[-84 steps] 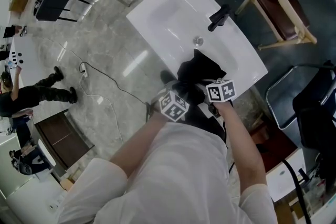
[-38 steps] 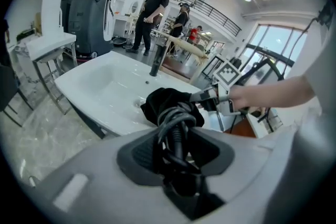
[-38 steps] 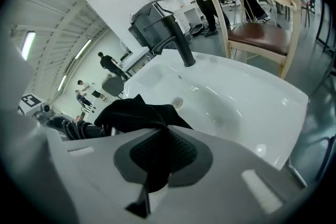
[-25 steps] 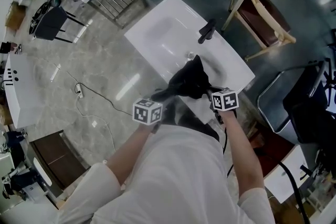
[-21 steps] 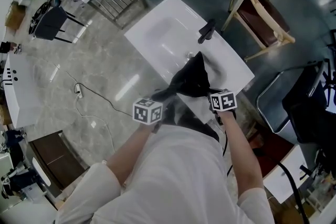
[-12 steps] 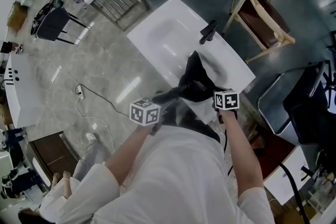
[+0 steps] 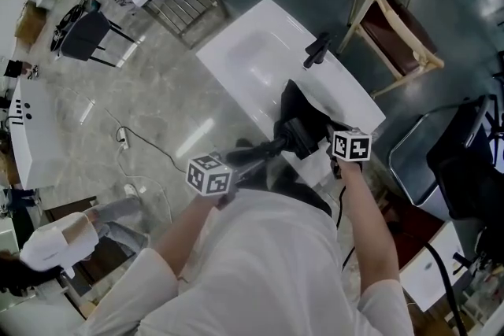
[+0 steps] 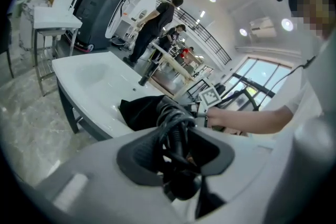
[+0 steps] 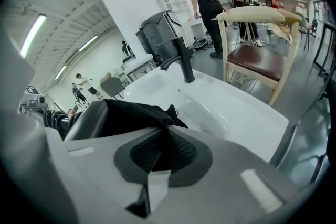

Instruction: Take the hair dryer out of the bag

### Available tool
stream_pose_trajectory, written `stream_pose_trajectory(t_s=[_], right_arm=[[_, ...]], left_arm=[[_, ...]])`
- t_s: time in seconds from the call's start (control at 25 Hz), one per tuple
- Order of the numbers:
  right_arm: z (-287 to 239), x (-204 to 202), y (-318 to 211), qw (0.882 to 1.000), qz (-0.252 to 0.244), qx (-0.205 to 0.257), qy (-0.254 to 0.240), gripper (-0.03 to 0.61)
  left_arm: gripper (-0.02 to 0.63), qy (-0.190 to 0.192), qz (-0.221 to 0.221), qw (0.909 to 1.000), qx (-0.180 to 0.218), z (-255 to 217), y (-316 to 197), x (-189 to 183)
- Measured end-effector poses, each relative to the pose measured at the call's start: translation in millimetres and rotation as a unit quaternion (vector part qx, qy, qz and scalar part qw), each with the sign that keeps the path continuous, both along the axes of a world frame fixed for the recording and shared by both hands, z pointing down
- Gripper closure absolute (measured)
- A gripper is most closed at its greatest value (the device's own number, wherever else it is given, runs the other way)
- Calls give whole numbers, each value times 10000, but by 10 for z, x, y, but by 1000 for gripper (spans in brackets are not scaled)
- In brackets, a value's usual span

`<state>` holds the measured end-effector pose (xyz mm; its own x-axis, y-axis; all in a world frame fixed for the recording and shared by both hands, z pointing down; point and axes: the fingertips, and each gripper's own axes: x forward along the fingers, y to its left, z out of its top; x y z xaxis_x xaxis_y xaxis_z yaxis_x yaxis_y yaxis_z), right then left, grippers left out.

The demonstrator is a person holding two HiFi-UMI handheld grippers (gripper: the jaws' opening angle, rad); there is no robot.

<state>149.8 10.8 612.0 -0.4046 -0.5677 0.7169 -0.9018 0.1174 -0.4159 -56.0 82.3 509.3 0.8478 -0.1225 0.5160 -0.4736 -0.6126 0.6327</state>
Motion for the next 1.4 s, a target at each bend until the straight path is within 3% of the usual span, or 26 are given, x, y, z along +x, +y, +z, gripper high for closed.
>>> stream_pose_trajectory(t_s=[0.16,0.36,0.92,1.4], right_arm=[[-25,6,-64,10000,-1,31,-25,565],[-91,-107,-13,9999,-114,20,-59,565],[-337,-625,120,9994,-171,-221,-212,565],[-379,-1051,98,9952,778,-573,-175,563]], left_arm=[[469,194,67,9998,3,-76,55,16],[469,343,-263,9991,-15,-135,-74,-63],[468,773,-192,9964,278,-423,-1060,-459],[468,1149,209,9928,255,-543,-1986,-859]])
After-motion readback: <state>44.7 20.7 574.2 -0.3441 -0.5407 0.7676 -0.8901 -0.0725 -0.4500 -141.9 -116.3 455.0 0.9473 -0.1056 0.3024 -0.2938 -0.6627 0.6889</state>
